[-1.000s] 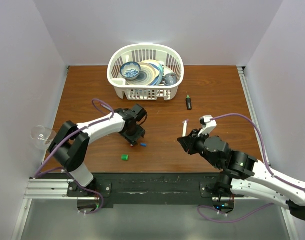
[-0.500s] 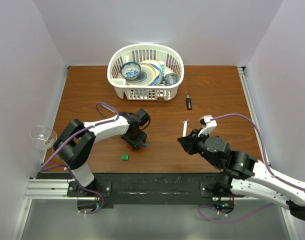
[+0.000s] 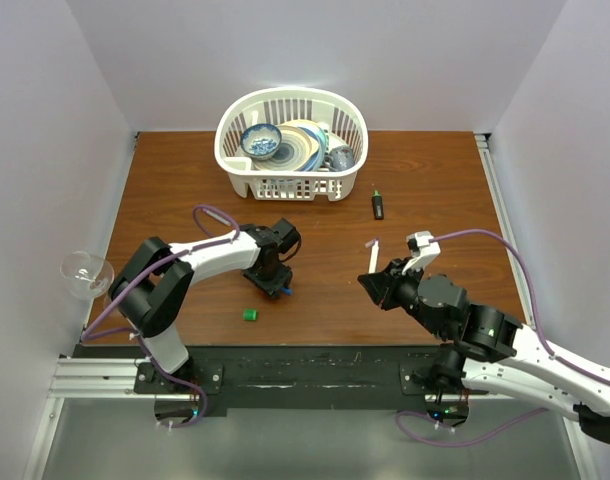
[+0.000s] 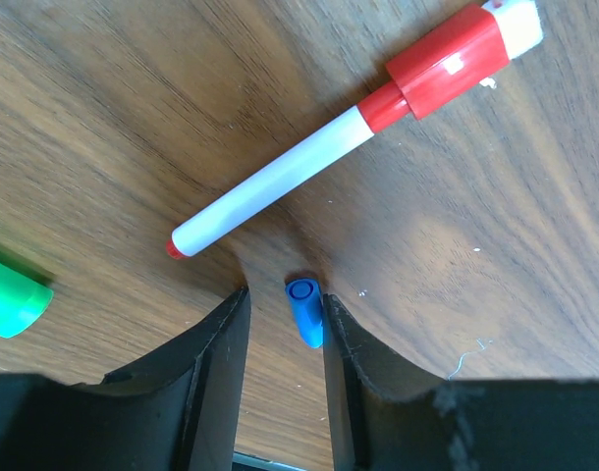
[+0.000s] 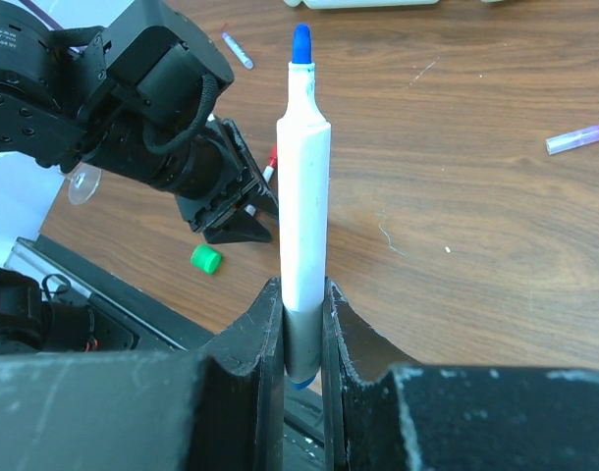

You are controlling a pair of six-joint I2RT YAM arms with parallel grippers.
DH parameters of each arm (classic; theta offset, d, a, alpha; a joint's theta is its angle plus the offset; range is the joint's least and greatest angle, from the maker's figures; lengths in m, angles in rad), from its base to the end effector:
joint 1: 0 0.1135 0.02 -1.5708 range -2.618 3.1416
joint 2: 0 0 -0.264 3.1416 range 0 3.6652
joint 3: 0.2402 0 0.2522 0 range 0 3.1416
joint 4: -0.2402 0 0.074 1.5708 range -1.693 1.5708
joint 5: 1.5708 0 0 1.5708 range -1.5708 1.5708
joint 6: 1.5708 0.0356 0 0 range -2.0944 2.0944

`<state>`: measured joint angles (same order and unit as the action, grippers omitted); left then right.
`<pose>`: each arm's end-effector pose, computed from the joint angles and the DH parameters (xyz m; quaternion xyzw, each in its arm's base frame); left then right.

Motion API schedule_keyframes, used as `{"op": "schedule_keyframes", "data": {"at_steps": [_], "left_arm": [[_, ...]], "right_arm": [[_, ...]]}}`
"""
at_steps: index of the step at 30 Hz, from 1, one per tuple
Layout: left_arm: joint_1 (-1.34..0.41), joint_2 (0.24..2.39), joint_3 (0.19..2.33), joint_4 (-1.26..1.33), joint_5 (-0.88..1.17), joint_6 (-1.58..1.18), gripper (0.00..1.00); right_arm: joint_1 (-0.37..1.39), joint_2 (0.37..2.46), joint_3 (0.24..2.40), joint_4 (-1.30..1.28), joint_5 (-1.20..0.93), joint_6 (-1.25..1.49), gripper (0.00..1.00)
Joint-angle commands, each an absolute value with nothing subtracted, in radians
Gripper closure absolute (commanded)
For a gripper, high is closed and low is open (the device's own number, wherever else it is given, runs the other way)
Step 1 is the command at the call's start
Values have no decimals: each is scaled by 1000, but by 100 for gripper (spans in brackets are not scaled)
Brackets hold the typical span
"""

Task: Insert the pens into the pen caps

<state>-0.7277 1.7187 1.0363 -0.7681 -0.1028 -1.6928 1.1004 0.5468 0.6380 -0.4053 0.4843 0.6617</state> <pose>0.2264 -0.1968 0.1581 -0.4653 0.8816 -0.0381 0.0692 0.0752 0.1113 0.3002 -0.0333 0.7972 0.3168 0.5128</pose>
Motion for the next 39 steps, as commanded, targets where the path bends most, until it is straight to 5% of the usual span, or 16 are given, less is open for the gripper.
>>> {"op": "schedule_keyframes", "data": {"at_steps": [1, 20, 28, 39], "left_arm": [[-735, 1741, 1069, -778, -130, -1712, 60], [-761, 1786, 1112, -795, -166, -1669, 73], [-765, 1758, 1080, -762, -186, -1638, 100], [-781, 1588, 1114, -772, -299, -1523, 100]], "right_arm": [[1103, 535, 634, -400, 500, 660, 100], [1103, 479, 626, -426, 503, 673, 100], [1104, 492, 624, -423, 480, 675, 100], [1103, 526, 612, -393, 434, 677, 100]]}}
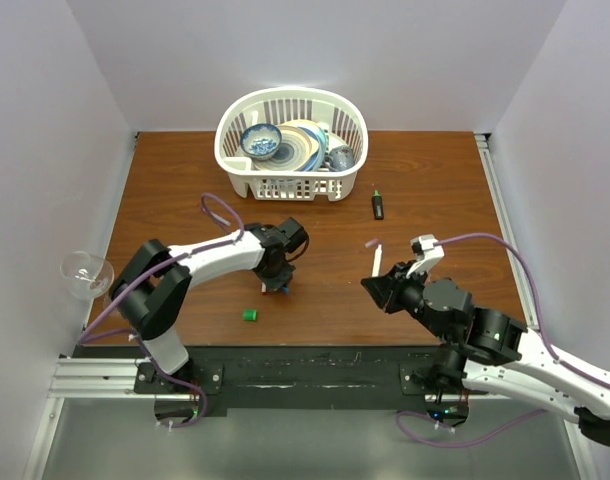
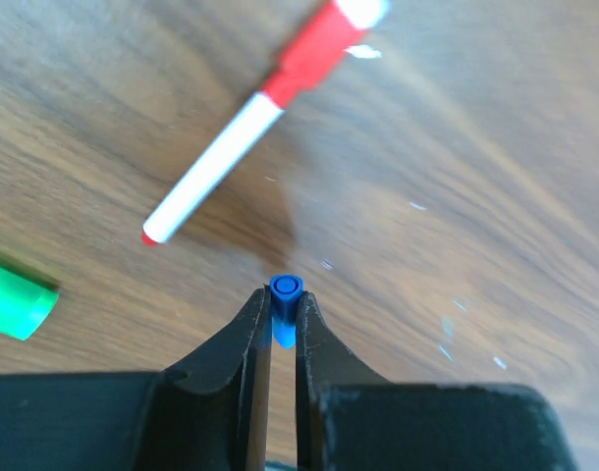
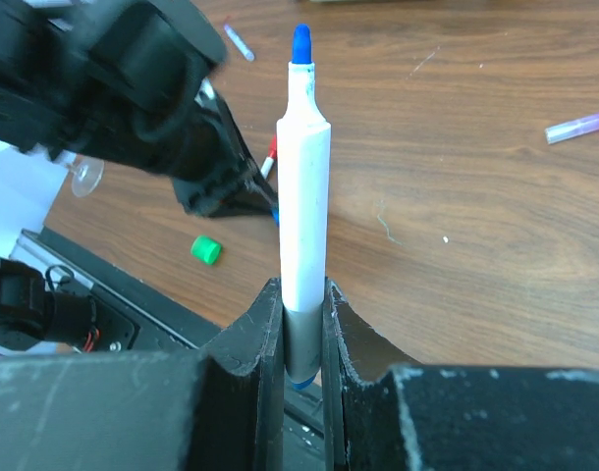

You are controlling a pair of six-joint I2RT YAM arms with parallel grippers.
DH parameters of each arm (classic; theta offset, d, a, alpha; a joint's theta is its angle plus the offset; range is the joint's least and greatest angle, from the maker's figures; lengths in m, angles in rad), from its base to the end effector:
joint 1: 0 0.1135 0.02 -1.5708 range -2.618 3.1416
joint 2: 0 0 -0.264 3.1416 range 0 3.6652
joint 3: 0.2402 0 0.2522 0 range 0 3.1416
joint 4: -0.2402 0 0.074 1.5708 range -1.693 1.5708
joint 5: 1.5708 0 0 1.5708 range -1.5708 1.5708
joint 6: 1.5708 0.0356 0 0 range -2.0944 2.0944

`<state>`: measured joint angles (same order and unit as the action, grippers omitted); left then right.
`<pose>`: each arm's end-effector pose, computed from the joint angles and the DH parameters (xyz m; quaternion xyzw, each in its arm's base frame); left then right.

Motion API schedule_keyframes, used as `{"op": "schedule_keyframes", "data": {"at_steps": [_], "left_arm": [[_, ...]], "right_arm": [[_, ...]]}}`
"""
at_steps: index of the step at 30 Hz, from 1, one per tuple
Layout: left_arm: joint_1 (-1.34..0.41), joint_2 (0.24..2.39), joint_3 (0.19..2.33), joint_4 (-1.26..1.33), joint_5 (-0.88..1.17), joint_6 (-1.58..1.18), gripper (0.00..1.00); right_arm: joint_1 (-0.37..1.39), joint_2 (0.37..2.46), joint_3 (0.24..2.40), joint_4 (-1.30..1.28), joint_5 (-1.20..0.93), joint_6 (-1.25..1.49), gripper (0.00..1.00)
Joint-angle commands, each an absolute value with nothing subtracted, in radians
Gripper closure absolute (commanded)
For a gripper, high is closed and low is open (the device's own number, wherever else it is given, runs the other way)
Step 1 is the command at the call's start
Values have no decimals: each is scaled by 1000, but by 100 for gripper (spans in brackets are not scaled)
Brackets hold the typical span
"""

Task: Insert the pens into the pen caps

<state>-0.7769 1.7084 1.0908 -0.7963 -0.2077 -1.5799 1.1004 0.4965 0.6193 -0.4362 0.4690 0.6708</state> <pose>0.2245 -0.2105 0.1746 -0.3950 0.9095 -0.0325 0.1253 0.0707 0.1035 0.2962 -0.0342 0.7977 0.3240 0.5075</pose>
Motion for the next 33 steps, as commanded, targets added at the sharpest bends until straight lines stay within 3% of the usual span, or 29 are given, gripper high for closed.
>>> {"op": "schedule_keyframes", "data": {"at_steps": [1, 7, 14, 25, 33], "left_arm": [[-781, 1572, 1108, -773, -307, -1525, 100], [-792, 1441, 1106, -706, -425, -1355, 100], [-790, 1157, 971, -223, -272, -988, 100], [-788, 942, 832, 98, -65, -917, 100], [-788, 888, 795, 121, -6, -870, 100]], "right_arm": [[1103, 534, 597, -373, 389, 669, 100], [1103, 638, 568, -201, 264, 643, 100], [1103, 744, 594, -60, 187, 621, 100], [1104, 899, 667, 80, 92, 618, 100], [1103, 913, 678, 112, 52, 630, 100]]}}
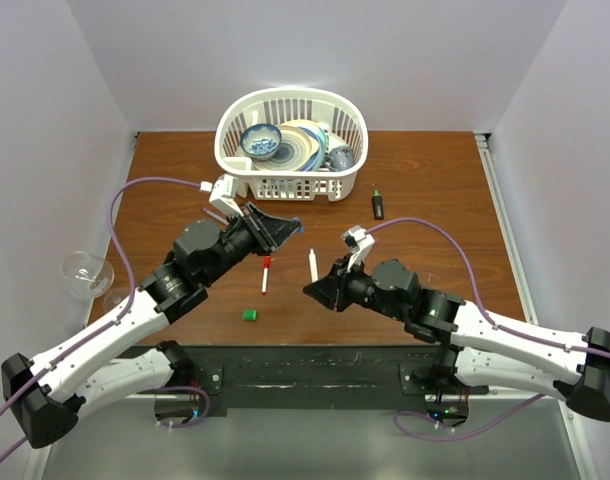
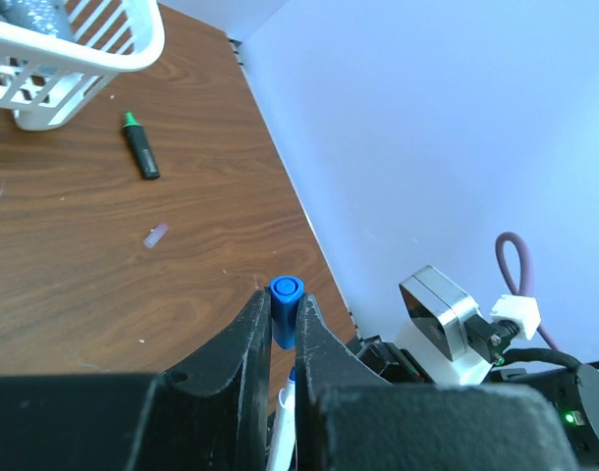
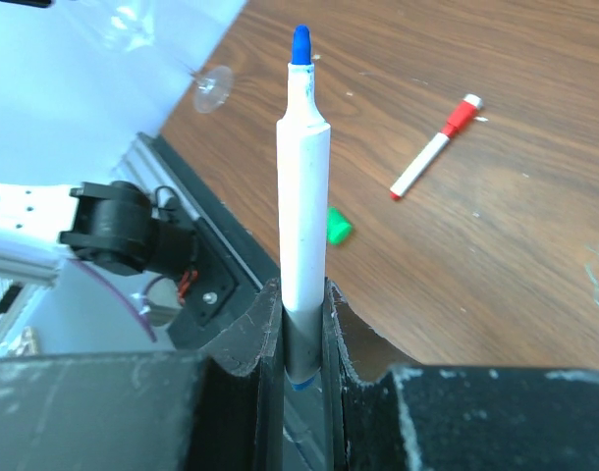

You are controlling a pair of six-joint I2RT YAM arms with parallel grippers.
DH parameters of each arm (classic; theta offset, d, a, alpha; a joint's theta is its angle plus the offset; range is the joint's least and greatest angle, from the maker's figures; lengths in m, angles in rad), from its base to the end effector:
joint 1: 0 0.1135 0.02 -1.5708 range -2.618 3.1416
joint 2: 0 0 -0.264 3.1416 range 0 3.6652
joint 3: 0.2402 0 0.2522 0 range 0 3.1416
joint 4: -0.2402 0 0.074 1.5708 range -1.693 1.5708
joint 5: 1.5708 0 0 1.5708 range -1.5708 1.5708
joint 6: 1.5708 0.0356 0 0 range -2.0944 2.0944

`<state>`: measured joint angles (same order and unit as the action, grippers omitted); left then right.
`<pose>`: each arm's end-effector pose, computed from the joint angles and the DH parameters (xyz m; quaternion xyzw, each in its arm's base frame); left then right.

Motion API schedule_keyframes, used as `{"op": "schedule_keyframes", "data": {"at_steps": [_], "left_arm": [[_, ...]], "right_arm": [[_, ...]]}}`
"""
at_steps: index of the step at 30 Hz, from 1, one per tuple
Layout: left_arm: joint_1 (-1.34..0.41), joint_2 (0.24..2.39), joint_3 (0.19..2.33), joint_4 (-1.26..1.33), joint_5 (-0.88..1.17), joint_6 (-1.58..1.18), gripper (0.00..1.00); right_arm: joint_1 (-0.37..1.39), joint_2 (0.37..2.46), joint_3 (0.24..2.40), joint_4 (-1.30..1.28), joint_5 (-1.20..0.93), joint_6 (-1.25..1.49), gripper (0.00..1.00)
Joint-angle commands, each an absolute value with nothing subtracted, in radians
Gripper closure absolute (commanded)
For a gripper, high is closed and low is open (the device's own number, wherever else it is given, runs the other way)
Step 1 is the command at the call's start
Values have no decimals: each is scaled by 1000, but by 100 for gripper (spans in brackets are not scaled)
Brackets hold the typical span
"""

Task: Insert the pens into the pen caps

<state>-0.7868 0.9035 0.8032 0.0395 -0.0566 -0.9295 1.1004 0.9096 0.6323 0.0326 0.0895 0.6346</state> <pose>0.1537 -0.1513 0.3494 -0.0712 0.7247 -0.5048 0.4635 0.1008 0.1912 0.2860 -0.1549 0.7724 0.4462 0.4246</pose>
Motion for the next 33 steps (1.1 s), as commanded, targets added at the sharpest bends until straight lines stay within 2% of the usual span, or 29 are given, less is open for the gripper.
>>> {"op": "schedule_keyframes", "data": {"at_steps": [1, 16, 33], "left_arm": [[-788, 887, 790, 136, 17, -862, 100], [-788, 871, 764, 161, 109, -772, 100], [-788, 882, 703, 259, 259, -805, 100]], "right_arm": [[1104, 917, 680, 120, 45, 634, 100], [1103, 887, 678, 113, 31, 643, 100], [1103, 881, 684, 117, 38, 643, 100]]}}
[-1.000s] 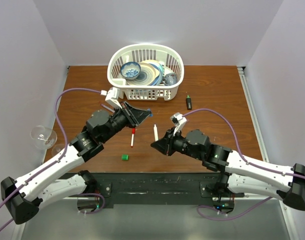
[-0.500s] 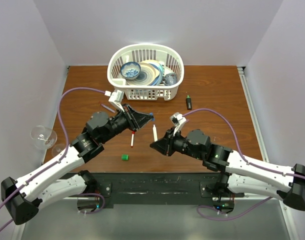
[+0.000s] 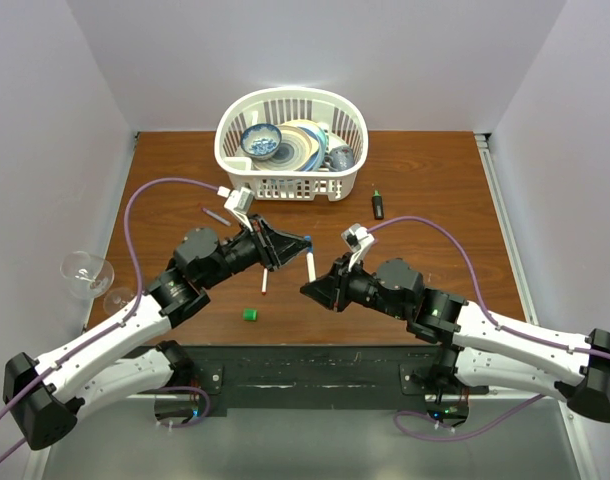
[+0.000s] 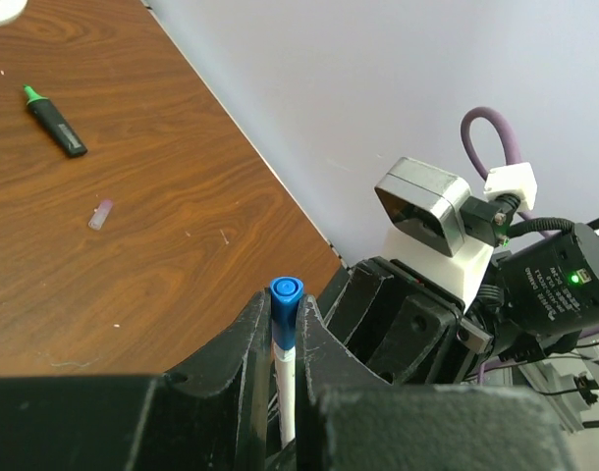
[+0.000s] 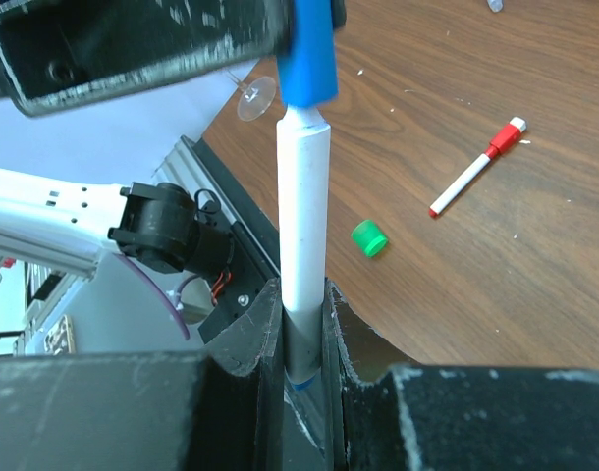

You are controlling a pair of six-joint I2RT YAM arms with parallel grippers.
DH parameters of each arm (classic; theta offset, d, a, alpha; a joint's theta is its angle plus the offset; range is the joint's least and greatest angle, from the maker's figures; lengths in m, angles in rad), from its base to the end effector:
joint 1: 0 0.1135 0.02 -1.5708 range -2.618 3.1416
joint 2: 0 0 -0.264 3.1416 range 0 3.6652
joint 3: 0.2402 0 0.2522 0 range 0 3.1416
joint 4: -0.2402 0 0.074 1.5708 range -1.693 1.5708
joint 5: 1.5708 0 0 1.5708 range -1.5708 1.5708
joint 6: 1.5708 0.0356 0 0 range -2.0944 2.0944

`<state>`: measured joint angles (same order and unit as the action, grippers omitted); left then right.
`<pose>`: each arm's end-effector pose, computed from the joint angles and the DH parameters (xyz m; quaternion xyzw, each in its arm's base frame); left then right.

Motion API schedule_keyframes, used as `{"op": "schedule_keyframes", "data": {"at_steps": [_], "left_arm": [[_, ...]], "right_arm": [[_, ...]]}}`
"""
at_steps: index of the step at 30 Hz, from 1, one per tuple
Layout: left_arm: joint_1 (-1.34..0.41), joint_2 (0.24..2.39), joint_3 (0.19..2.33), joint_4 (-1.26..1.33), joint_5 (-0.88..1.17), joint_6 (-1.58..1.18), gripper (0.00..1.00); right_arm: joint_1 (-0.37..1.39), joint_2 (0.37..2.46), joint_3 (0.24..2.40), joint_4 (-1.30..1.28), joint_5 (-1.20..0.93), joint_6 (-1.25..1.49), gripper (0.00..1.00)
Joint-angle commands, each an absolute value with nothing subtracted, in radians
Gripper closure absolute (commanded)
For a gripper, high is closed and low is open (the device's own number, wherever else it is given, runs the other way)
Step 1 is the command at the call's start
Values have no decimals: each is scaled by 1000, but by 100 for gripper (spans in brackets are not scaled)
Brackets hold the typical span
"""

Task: Insert the pens into the pen caps

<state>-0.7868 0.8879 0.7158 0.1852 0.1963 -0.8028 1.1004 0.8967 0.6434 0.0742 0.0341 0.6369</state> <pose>0.1461 -0.1564 0.3369 0.0642 0.6996 -0.5537 0.4470 0.0986 0.1913 0.2969 -0.1656 0.7494 0.4809 0.4239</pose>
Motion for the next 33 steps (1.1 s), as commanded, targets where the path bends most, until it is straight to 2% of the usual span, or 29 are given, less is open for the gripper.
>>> {"op": "schedule_keyframes", "data": {"at_steps": [1, 6, 12, 15, 17, 21, 24, 29, 33], "left_arm": [[-788, 884, 701, 255, 267, -798, 100], [-788, 882, 683, 238, 317, -769, 100], [-788, 908, 678, 293, 478, -767, 100], [-788, 934, 693, 307, 532, -772, 100], [-788, 936, 704, 314, 551, -778, 94], [-788, 891, 715, 331, 532, -776, 66], [-788, 847, 726, 318, 486, -752, 50], [-788, 828, 767, 296, 460, -719, 40], [-788, 856, 814, 256, 457, -675, 38]], "right_arm": [[1103, 876, 683, 120, 38, 644, 100], [1104, 833, 664, 143, 34, 624, 100], [1103, 762, 675, 132, 38, 555, 100], [1103, 772, 716, 59, 37, 514, 100], [1104, 775, 722, 54, 9, 500, 100], [1103, 764, 719, 58, -26, 506, 100], [1103, 758, 724, 61, -57, 520, 100], [1103, 765, 738, 52, -89, 525, 100], [1103, 762, 741, 67, -120, 537, 100]]}}
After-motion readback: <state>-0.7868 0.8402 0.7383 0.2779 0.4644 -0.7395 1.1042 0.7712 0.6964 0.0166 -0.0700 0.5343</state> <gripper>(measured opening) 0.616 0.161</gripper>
